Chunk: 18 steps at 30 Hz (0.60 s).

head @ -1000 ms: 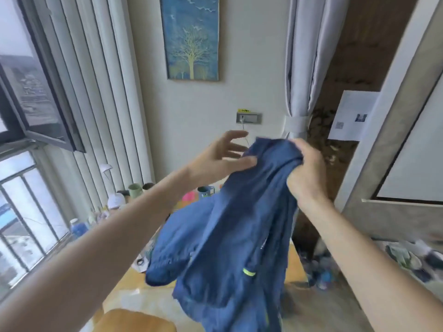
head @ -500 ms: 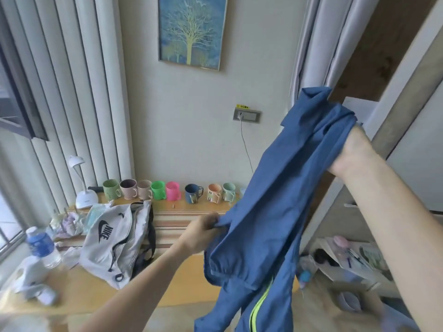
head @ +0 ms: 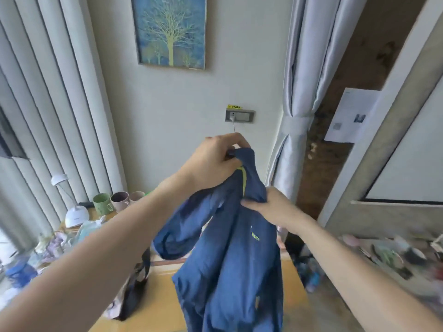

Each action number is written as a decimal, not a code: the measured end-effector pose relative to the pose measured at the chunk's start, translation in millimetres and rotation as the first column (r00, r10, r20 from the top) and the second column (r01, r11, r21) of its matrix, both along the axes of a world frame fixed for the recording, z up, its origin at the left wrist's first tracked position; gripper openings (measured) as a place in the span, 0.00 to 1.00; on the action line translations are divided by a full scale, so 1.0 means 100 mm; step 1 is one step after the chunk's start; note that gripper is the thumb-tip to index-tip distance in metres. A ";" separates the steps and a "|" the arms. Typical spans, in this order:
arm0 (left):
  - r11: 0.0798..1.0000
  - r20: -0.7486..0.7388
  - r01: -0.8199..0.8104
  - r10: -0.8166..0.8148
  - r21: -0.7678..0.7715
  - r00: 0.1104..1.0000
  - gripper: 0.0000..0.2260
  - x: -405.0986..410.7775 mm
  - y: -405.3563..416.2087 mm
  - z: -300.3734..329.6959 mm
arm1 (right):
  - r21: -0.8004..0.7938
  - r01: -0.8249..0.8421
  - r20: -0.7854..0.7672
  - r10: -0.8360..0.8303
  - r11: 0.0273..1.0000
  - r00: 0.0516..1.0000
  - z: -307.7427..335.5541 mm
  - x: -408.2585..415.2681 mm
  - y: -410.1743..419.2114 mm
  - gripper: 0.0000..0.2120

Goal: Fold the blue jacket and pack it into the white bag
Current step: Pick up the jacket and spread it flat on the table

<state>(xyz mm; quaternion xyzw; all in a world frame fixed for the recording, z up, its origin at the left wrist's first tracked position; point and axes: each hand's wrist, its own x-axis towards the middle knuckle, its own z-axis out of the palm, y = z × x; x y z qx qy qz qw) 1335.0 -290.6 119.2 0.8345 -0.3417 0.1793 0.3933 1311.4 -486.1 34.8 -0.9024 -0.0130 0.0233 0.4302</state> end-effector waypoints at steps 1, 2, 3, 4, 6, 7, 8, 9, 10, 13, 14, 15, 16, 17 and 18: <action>0.998 0.014 -0.054 0.053 0.013 0.998 0.14 0.07 0.05 0.01 | 0.132 0.017 -0.005 -0.017 0.991 1.000 -0.01 0.11 -0.03 0.29; 0.994 -0.007 -0.110 0.110 0.026 0.994 0.15 0.15 0.13 -0.01 | 0.259 0.021 0.008 -0.023 0.966 1.000 0.01 0.19 -0.05 0.25; 0.984 -0.072 -0.173 0.176 0.035 0.982 0.22 0.24 0.20 -0.07 | 0.390 0.005 0.035 -0.020 0.921 0.999 0.06 0.28 -0.08 0.17; 0.968 -0.170 -0.241 0.250 0.073 0.953 0.33 0.34 0.27 -0.16 | 0.479 -0.008 0.054 -0.021 0.878 0.998 0.13 0.38 -0.12 0.09; 0.917 -0.351 -0.311 0.386 0.251 0.853 0.55 0.45 0.37 -0.38 | 0.622 -0.007 0.049 -0.030 0.783 0.998 0.27 0.54 -0.17 0.07; 0.883 -0.419 -0.272 0.428 0.382 0.801 0.61 0.47 0.38 -0.47 | 0.680 0.004 0.037 -0.039 0.733 0.999 0.31 0.66 -0.22 0.07; 0.833 -0.476 -0.186 0.465 0.522 0.747 0.62 0.47 0.38 -0.57 | 0.724 0.020 0.008 -0.037 0.689 0.999 0.34 0.75 -0.25 0.06; 0.772 -0.534 -0.056 0.487 0.633 0.691 0.60 0.47 0.35 -0.70 | 0.762 0.027 -0.028 -0.008 0.647 1.000 0.35 0.84 -0.27 0.06; 0.725 -0.596 0.074 0.498 0.684 0.630 0.56 0.47 0.32 -0.85 | 0.794 0.047 -0.082 0.031 0.607 0.996 0.36 0.91 -0.29 0.08; 0.796 -0.765 0.139 0.495 0.589 0.412 0.38 0.55 0.26 -1.30 | 0.822 0.068 -0.203 0.180 0.565 0.963 0.33 1.14 -0.36 0.16; 0.878 -0.835 0.040 0.438 0.477 0.332 0.30 0.62 0.26 -1.37 | 0.820 0.072 -0.232 0.215 0.568 0.949 0.33 1.19 -0.38 0.17; 0.944 -0.896 -0.081 0.330 0.321 0.297 0.21 0.69 0.26 -1.35 | 0.824 0.054 -0.240 0.262 0.564 0.935 0.30 1.26 -0.42 0.17; 0.968 -0.922 -0.201 0.211 0.150 0.325 0.14 0.77 0.28 -1.30 | 0.829 0.046 -0.251 0.295 0.558 0.922 0.29 1.29 -0.45 0.17; 0.949 -0.917 -0.316 0.120 -0.008 0.382 0.12 0.84 0.30 -1.19 | 0.828 0.036 -0.255 0.318 0.559 0.913 0.25 1.37 -0.49 0.17; 0.894 -0.895 -0.419 0.048 -0.159 0.443 0.13 0.94 0.34 -1.10 | 0.831 0.036 -0.262 0.334 0.554 0.906 0.21 1.43 -0.52 0.16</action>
